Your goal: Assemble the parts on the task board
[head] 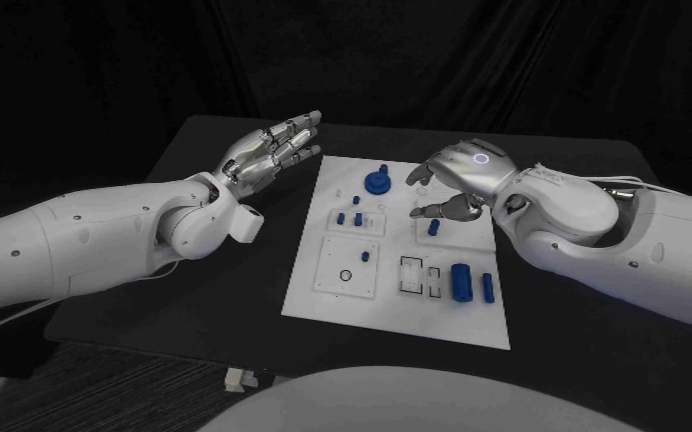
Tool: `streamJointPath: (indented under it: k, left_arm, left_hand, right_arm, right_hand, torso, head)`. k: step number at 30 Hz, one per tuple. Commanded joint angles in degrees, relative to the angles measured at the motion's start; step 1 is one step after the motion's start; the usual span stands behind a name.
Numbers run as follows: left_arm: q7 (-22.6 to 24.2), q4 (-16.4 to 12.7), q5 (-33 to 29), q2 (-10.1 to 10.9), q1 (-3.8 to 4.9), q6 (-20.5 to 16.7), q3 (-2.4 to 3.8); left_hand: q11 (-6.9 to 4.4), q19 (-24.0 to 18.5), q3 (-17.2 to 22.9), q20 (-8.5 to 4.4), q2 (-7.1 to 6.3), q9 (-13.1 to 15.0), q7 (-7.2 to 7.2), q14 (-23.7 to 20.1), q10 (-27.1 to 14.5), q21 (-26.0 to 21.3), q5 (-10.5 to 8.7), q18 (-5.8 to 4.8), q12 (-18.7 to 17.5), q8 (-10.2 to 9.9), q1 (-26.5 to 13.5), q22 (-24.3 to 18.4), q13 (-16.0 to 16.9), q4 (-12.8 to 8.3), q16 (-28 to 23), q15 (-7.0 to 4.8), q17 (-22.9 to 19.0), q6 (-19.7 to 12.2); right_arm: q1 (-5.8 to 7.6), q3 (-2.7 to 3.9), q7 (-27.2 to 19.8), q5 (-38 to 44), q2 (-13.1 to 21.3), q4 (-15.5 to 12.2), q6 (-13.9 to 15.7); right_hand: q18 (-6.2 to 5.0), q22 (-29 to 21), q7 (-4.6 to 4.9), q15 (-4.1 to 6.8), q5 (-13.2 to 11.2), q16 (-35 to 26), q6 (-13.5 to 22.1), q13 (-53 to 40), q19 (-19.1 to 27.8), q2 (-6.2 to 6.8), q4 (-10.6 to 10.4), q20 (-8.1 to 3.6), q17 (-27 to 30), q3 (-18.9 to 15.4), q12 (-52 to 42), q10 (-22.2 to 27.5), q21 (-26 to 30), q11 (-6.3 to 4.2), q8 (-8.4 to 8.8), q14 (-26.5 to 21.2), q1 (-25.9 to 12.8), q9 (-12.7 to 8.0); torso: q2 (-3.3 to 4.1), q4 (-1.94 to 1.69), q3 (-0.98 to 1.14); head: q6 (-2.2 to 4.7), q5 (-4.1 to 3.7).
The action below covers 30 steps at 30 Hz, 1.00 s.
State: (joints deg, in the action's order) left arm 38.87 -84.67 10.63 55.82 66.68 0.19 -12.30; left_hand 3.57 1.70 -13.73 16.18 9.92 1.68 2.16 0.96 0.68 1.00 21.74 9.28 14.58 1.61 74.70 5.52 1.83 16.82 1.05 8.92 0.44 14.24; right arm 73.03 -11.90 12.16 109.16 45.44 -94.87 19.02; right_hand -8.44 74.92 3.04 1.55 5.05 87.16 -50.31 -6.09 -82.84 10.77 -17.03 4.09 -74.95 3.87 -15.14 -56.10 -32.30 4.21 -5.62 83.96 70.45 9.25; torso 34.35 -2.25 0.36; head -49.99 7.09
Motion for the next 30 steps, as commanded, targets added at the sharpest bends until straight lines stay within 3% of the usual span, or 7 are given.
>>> streamJointPath:
  k: [1,4,6,11,14,18,30]
  left_arm:
    - [7.4,-0.2,-0.1,0.0,-0.08,0.5,0.05]
    - [7.4,-0.2,-0.1,0.0,-0.08,0.6,0.05]
    - [7.4,-0.1,-0.1,-0.1,-0.08,0.6,0.05]
    - [7.7,0.0,-0.1,-0.1,-0.09,0.6,0.05]
    - [8.0,0.0,-0.1,-0.1,-0.10,0.6,0.05]
    - [8.9,0.0,-0.1,0.0,-0.10,0.6,0.05]
    - [9.8,0.2,-0.1,-0.2,-0.12,0.6,0.05]
  left_hand:
    - [0.25,0.0,-0.1,0.36,0.00,0.1,0.26,-0.1,0.0,0.3,0.28,0.90,0.2,0.1,0.4,0.1,0.0,-0.4,0.2,0.44,0.1,-0.1]
    - [0.25,0.0,-0.1,0.36,0.00,0.1,0.26,-0.1,0.0,0.3,0.32,0.90,0.2,0.1,0.4,0.1,0.0,-0.4,0.2,0.46,0.1,0.0]
    - [0.26,0.0,-0.1,0.37,0.02,0.1,0.25,0.0,0.0,0.3,0.43,0.90,0.2,0.1,0.5,0.1,0.0,-0.3,0.2,0.50,0.1,0.0]
    - [0.21,0.0,0.0,0.37,0.26,0.1,0.25,0.0,0.0,0.3,0.89,0.87,0.3,0.2,0.7,0.0,0.0,-0.3,0.3,0.68,0.1,0.1]
    - [0.19,0.0,0.0,0.38,0.37,0.1,0.25,0.1,0.1,0.3,1.14,0.85,0.4,0.2,0.8,0.0,0.0,-0.3,0.4,0.80,0.1,0.3]
    - [0.50,0.0,-0.1,0.45,0.80,0.2,0.21,0.4,0.3,0.3,1.05,0.78,1.2,0.3,0.6,-0.1,0.1,-0.1,0.8,1.16,0.2,1.2]
    - [0.92,0.1,0.1,0.47,1.49,0.3,0.10,0.5,0.4,0.3,1.48,0.74,1.8,0.3,1.1,0.0,0.2,-0.2,1.0,1.13,0.3,1.7]
  right_arm:
    - [0.06,-0.01,-0.7,-0.4,1.0,1.0,-1.0]
    - [-0.15,-0.02,-1.0,-0.5,1.8,1.7,-2.2]
    - [-0.41,-0.02,-1.5,-0.9,2.3,2.1,-2.1]
    - [-1.25,-0.03,-3.5,-2.2,3.1,3.5,-1.3]
    - [-1.69,-0.03,-4.7,-3.6,3.2,4.0,-2.2]
    - [-2.28,-0.03,-5.8,-5.0,3.0,4.7,-3.7]
    - [-4.48,-0.03,-6.7,-5.9,0.7,7.2,-8.1]
  right_hand:
    - [0.20,2.1,-0.68,0.40,-0.2,-0.5,0.8,0.7,-0.6,2.22,-0.1,-0.06,-5.2,-1.2,2.2,1.2,0.4,0.14,1.01,4.1,-2.8,-0.6]
    - [0.19,1.9,-1.46,0.50,-1.3,-0.7,1.2,1.1,-0.8,3.85,-0.2,-0.15,-4.9,-2.6,3.6,1.5,0.7,0.01,1.52,4.1,-4.6,-1.1]
    - [0.38,2.0,-2.39,0.59,-1.8,-0.9,1.1,1.2,-1.0,5.60,-0.3,-0.25,-4.5,-5.2,3.9,0.7,-0.2,-0.06,1.57,4.0,-9.9,-1.2]
    - [0.40,1.7,-2.59,0.41,-1.7,-0.9,1.4,1.4,-1.1,6.10,-0.3,-0.22,-4.4,-6.5,4.6,0.0,0.5,0.26,1.73,4.0,-12.1,-1.5]
    - [0.09,1.0,-2.06,0.25,-0.7,-1.5,0.1,1.5,-0.9,4.56,-0.2,-0.12,-2.7,-4.6,5.0,-0.9,2.9,0.39,1.16,3.7,-8.3,-1.4]
    - [-0.03,0.6,-1.61,0.13,6.2,-1.8,-0.4,1.8,-1.0,0.45,0.0,0.05,-2.4,-0.7,6.1,-2.2,3.9,0.43,1.24,3.6,-1.6,-1.6]
    - [-0.31,-0.3,-1.03,0.94,8.9,-2.1,-2.2,1.3,-0.5,-2.71,1.4,-0.54,-1.8,2.1,6.5,-5.3,6.9,-0.59,0.81,3.4,7.0,-1.6]
  torso:
    - [0.01,0.01,0.01]
    - [0.01,0.01,0.01]
    - [0.07,-0.03,0.00]
    - [0.02,0.00,0.01]
    - [0.02,0.01,0.02]
    - [0.04,0.00,0.02]
    - [0.02,0.00,0.03]
  head:
    - [-0.01,-0.14]
    - [-0.01,-0.21]
    - [-0.01,-0.30]
    - [-0.01,-0.43]
    - [-0.01,-0.42]
    - [-0.01,-0.52]
    - [-0.01,-0.82]
